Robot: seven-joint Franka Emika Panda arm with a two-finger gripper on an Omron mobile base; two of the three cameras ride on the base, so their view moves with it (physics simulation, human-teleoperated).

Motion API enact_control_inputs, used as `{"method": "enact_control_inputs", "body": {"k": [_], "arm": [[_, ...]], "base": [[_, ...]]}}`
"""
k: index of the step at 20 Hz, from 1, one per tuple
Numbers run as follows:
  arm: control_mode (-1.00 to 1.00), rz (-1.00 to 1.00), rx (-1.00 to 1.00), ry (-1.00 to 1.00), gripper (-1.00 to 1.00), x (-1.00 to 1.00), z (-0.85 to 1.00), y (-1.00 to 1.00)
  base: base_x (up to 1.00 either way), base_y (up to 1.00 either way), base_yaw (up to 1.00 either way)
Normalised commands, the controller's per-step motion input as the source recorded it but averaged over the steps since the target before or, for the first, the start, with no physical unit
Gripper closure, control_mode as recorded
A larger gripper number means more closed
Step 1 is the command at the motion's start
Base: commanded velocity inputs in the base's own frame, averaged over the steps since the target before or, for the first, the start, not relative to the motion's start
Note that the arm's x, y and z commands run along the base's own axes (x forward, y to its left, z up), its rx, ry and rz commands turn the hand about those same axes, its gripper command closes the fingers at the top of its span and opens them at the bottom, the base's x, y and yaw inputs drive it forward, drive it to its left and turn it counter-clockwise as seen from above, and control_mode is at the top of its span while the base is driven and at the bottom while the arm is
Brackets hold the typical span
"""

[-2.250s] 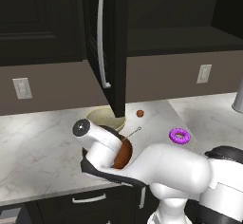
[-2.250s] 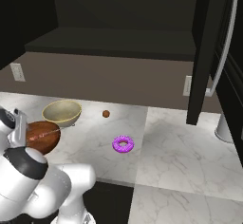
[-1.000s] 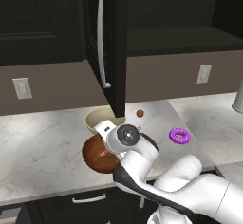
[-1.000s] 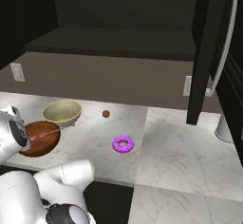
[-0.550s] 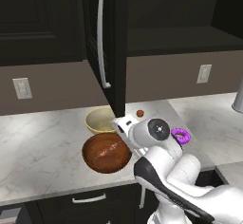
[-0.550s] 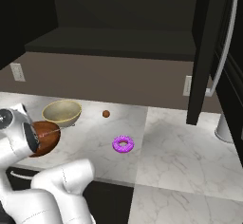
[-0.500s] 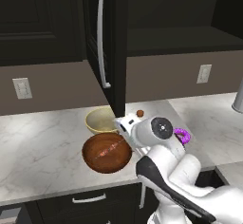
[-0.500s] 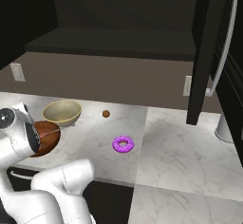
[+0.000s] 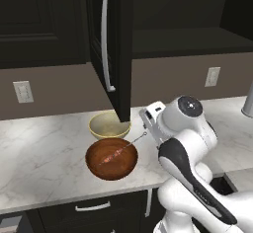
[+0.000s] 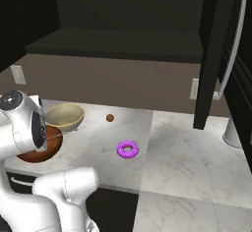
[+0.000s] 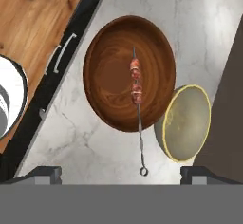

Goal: Pick both bowls and place them on the counter. Then place the kebab skewer in one bowl and place the donut in the other bowl.

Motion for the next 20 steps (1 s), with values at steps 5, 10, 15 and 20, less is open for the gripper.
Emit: {"method": "enact_control_inputs", "body": {"k": [5, 10, 15, 20], "arm": [[-1.00, -0.28, 0.00, 0.30, -1.00, -0.18, 0.19, -0.67], [-1.00, -0.35, 0.04, 0.24, -1.00, -0.13, 0.00, -0.66], [-1.00, -0.50, 0.03, 0.13, -1.00, -0.10, -0.15, -0.51], [-1.00, -0.53, 0.00, -0.04, -1.00, -0.01, -0.29, -0.43]], "base": [[0.00, 0.00, 0.00], [0.00, 0.00, 0.00], [0.00, 0.00, 0.00], [0.00, 0.00, 0.00]]}}
